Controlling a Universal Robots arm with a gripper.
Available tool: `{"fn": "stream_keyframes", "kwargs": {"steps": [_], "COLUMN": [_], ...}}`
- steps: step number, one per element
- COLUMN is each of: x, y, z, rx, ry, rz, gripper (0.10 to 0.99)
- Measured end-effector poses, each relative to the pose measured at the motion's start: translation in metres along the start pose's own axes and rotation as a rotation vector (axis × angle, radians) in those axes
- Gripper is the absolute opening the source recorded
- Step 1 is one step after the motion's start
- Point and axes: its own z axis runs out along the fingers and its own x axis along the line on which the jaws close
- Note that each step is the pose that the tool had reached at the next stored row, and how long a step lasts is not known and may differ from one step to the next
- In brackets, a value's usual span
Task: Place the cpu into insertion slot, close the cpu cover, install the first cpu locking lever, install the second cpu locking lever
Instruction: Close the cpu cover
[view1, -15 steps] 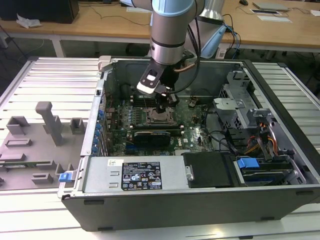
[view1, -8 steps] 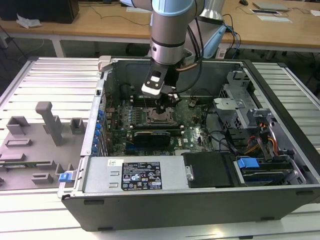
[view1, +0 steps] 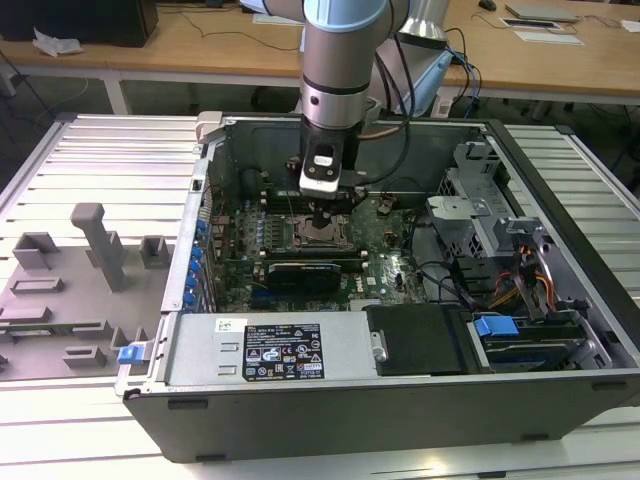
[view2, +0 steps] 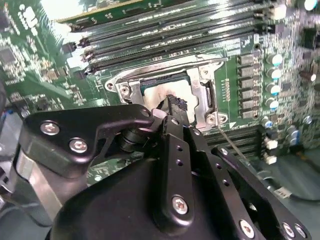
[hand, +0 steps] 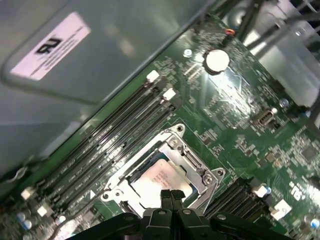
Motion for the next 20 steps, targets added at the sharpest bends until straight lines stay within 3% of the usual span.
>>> {"fn": "stream_keyframes", "kwargs": {"steps": [13,15,20], "x": [0.0,0.0,0.0], "y": [0.0,0.0,0.0], "z": [0.0001,0.0001,0.0001], "rx": [-0.001,-0.001,-0.002], "ry": [-0.0042,-0.0051,-0.0065], "rz": [-0.3,-0.38,-0.499], "gripper": [0.106,0.106,0.106]}}
